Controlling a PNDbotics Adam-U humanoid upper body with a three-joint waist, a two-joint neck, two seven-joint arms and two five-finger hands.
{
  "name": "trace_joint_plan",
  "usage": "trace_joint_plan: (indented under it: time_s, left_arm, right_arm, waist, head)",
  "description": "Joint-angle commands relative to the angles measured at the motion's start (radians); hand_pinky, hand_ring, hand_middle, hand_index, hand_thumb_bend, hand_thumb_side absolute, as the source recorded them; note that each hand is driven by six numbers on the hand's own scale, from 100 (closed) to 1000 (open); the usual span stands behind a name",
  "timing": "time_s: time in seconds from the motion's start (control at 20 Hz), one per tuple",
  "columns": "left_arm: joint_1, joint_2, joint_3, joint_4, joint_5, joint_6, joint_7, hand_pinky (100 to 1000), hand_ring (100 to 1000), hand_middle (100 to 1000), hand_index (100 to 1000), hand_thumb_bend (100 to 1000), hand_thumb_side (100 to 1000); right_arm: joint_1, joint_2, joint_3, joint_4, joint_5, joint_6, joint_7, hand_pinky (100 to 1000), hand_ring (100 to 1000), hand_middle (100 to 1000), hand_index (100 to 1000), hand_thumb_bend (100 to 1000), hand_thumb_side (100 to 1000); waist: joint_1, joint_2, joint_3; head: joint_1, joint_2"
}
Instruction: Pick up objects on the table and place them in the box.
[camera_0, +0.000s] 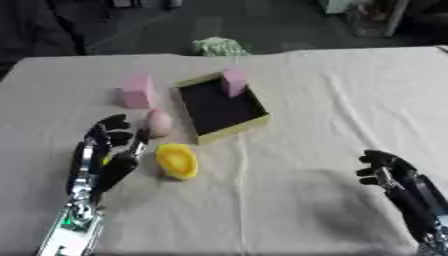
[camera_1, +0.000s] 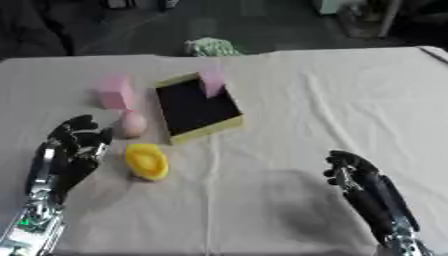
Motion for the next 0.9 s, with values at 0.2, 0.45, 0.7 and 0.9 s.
trace_joint_plan:
  time_s: [0.2,0.45,0.7,0.9]
  left_arm:
    - [0.000,0.240,0.067,-0.124,-0.171,0.070,-0.069,736,674,671,814,480,422]
    - [0.021,0.459,0.081,-0.165,-0.325,0.102,-0.303,768,717,723,850,447,401]
    - [0.007,0.623,0.042,-0.112,-0.422,0.085,-0.598,778,732,743,861,380,311]
    - [-0.044,0.660,0.004,-0.020,-0.478,0.069,-0.725,779,735,750,866,379,276]
  right_arm:
    - [-0.005,-0.014,-0.011,-0.017,0.009,0.001,-0.004,676,681,725,800,100,638]
    - [-0.003,-0.020,-0.011,-0.017,0.011,0.000,-0.003,676,681,725,799,100,638]
    - [-0.002,-0.025,-0.010,-0.017,0.014,-0.001,-0.002,676,681,725,799,100,636]
    - [-0.002,-0.025,-0.008,-0.017,0.015,-0.002,0.001,676,682,725,799,100,635]
  waist:
    - [0.007,-0.013,0.000]
    - [0.017,-0.015,0.003]
    - [0.027,-0.019,-0.002]
    - [0.032,-0.023,-0.007]
  head:
    - [-0.012,0.005]
    - [-0.017,0.005]
    - [-0.020,0.005]
    - [-0.023,0.005]
